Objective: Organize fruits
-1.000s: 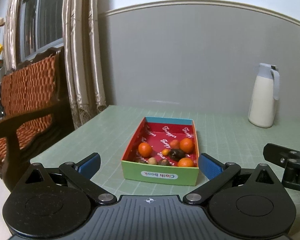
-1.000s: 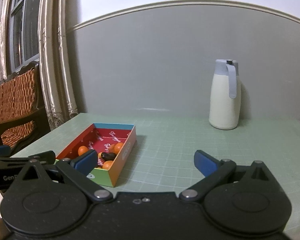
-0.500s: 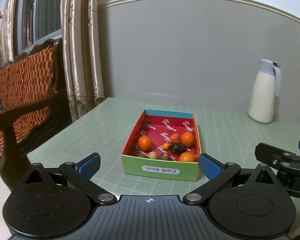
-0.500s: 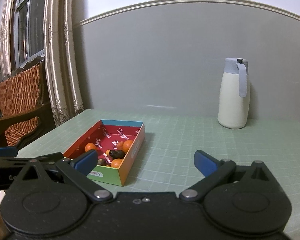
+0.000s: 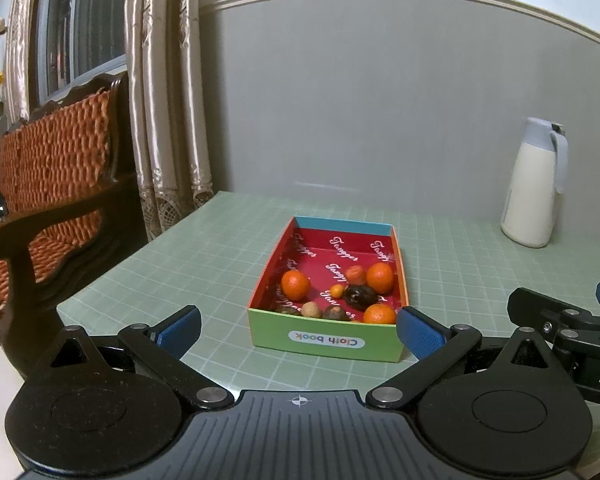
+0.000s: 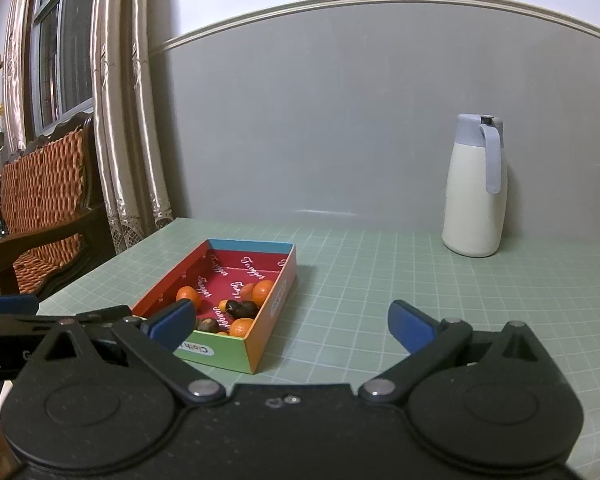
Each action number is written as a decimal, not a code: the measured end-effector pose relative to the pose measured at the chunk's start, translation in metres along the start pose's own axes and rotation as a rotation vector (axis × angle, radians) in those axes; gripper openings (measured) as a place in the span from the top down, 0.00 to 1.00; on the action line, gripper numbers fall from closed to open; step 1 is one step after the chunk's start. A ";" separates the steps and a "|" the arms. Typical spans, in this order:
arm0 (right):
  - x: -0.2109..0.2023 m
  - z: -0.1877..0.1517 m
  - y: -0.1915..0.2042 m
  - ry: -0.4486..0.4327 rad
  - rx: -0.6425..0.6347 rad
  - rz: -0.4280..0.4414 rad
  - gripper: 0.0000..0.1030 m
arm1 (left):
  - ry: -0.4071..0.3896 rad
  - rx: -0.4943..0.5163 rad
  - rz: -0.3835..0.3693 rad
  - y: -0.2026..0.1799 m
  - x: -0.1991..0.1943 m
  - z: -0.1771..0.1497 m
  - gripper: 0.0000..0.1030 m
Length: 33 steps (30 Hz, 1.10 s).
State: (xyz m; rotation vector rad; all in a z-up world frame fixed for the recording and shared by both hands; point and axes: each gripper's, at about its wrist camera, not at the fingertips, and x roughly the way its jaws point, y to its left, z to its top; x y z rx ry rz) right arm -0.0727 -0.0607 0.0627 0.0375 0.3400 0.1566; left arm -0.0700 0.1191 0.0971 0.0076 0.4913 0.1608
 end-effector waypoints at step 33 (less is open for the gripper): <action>0.001 -0.001 0.002 0.001 0.010 0.010 0.00 | -0.007 0.000 0.010 0.000 0.001 0.000 0.00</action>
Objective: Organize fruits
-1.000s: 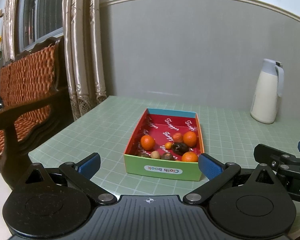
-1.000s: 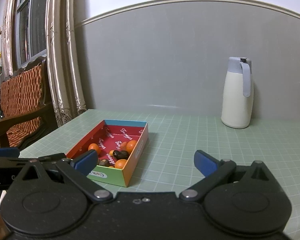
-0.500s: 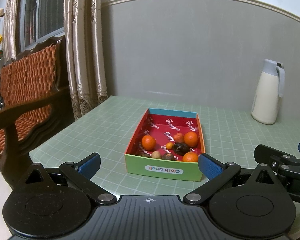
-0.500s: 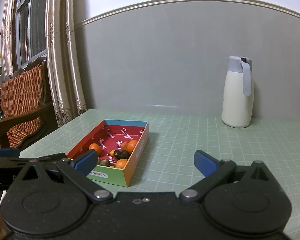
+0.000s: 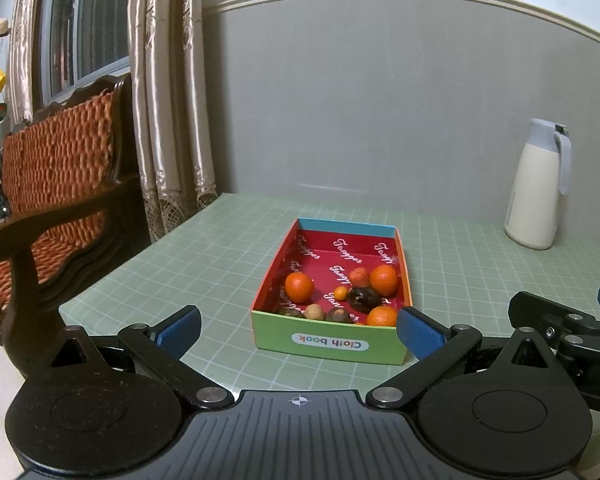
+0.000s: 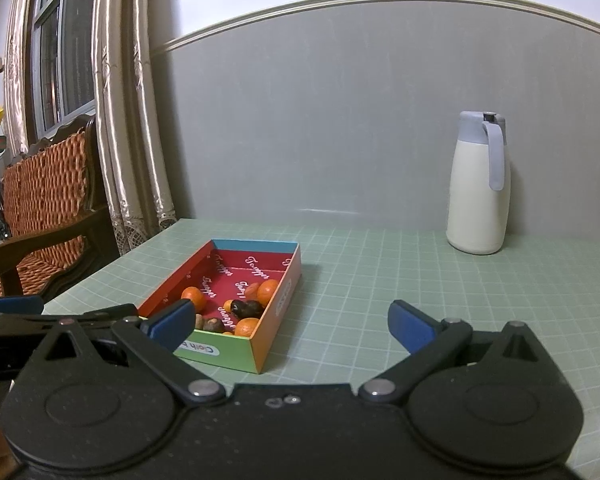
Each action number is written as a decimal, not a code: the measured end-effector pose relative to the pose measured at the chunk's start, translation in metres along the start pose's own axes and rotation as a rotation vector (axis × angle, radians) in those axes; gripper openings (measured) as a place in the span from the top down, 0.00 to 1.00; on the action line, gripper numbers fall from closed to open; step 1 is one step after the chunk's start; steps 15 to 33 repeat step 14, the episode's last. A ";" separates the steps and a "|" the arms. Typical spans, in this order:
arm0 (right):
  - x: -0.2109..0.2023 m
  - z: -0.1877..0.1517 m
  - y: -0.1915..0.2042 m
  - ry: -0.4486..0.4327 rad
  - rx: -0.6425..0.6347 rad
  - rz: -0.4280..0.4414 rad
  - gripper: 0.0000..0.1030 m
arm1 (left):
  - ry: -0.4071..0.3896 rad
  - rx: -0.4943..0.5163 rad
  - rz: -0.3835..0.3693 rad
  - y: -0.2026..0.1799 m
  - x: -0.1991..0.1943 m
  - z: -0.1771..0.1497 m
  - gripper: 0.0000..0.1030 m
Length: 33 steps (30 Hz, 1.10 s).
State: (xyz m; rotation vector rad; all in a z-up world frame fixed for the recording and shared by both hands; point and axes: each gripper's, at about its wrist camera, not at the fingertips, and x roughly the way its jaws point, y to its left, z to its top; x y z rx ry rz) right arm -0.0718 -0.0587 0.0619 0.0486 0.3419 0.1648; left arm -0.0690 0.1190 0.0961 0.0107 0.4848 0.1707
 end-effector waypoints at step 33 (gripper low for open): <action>0.000 0.001 -0.001 -0.017 0.024 0.001 0.00 | -0.006 0.009 -0.017 -0.003 0.004 0.003 0.00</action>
